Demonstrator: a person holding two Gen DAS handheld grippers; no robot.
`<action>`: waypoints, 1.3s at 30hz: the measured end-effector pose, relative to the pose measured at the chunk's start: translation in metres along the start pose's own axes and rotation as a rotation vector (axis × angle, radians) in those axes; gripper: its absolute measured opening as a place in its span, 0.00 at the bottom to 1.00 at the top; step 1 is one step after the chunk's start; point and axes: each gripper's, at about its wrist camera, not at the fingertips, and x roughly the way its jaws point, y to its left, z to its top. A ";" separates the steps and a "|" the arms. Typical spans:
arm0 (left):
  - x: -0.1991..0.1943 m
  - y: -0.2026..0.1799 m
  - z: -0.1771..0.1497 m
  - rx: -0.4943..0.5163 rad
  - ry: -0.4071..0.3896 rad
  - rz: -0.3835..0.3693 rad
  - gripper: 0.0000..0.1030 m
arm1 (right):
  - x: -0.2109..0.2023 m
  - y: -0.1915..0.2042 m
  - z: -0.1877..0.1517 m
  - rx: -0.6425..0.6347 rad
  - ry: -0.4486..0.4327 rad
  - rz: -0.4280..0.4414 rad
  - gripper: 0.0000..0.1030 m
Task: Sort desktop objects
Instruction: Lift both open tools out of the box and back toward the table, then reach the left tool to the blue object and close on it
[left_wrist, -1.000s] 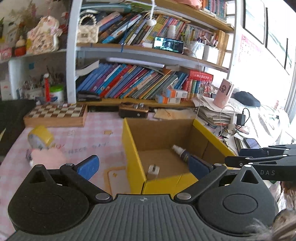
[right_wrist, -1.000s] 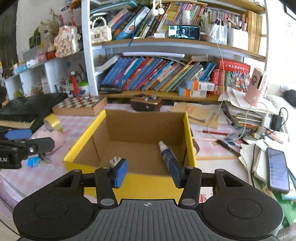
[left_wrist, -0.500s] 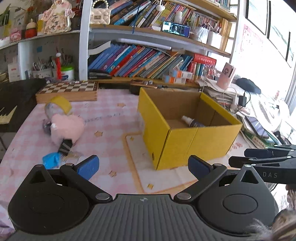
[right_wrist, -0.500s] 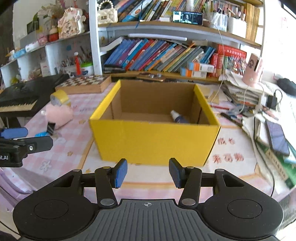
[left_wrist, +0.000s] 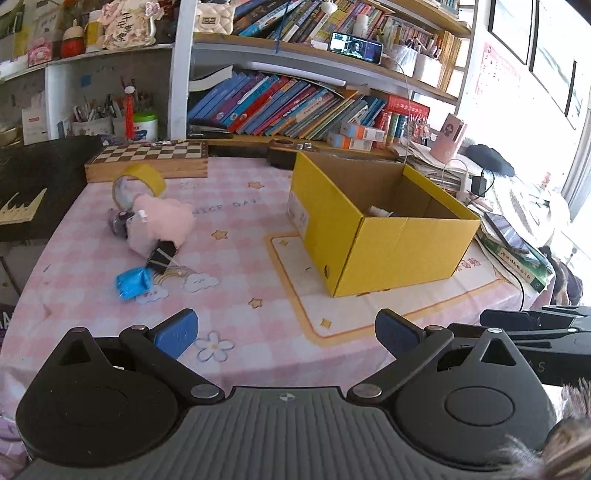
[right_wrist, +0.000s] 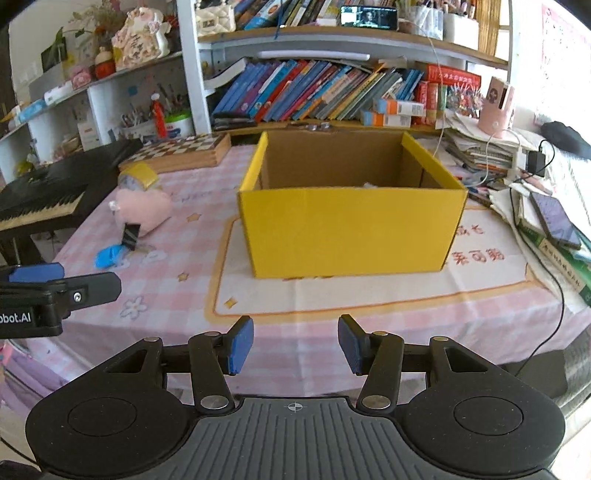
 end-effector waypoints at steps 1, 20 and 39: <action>-0.002 0.004 -0.001 -0.001 0.001 0.001 1.00 | -0.001 0.004 -0.001 -0.003 0.002 0.002 0.50; -0.039 0.065 -0.022 -0.031 -0.006 0.055 1.00 | 0.001 0.078 -0.013 -0.060 0.018 0.065 0.56; -0.065 0.111 -0.025 -0.092 -0.046 0.143 1.00 | 0.008 0.140 -0.005 -0.193 0.008 0.156 0.56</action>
